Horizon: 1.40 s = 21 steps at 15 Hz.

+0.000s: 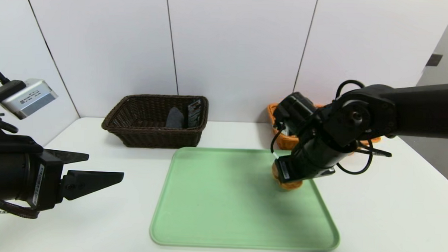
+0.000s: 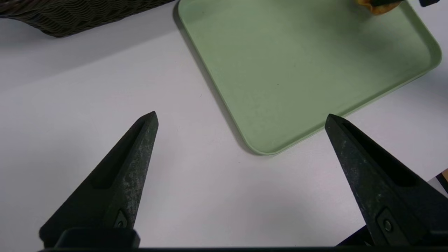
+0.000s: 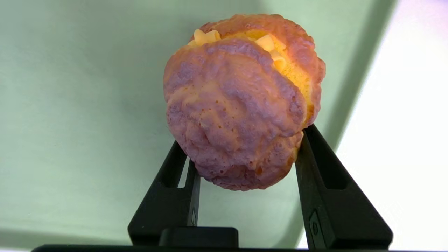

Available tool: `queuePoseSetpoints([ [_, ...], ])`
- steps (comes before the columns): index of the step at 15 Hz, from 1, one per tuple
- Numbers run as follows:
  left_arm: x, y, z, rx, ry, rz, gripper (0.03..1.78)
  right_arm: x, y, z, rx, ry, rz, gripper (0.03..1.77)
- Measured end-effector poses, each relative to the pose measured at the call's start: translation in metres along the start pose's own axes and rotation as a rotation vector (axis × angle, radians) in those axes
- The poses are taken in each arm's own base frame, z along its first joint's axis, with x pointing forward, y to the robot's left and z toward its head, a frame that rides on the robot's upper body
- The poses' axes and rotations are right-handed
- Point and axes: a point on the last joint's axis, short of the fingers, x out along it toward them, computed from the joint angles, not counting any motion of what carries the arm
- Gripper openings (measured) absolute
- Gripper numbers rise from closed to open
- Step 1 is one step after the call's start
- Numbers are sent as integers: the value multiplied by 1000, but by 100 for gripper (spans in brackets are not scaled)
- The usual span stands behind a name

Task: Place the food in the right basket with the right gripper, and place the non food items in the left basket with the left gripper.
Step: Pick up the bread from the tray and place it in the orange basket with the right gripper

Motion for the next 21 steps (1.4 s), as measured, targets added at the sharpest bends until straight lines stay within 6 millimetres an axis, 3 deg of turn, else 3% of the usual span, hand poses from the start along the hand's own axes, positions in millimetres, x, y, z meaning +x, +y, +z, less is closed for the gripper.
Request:
queuePoseSetpoints([
  [7,0,0,0,0,0,0,169,-84,-28,27,-10,-426,64,77],
  [11,-1,0,0,0,-2,1,169,-107,-56,45,50,-566,26,76],
  [15,-1,0,0,1,-4,0,169,-91,-84,64,89,-564,-48,76],
  [21,-1,0,1,1,-6,0,169,-28,-121,89,159,-460,-124,76],
])
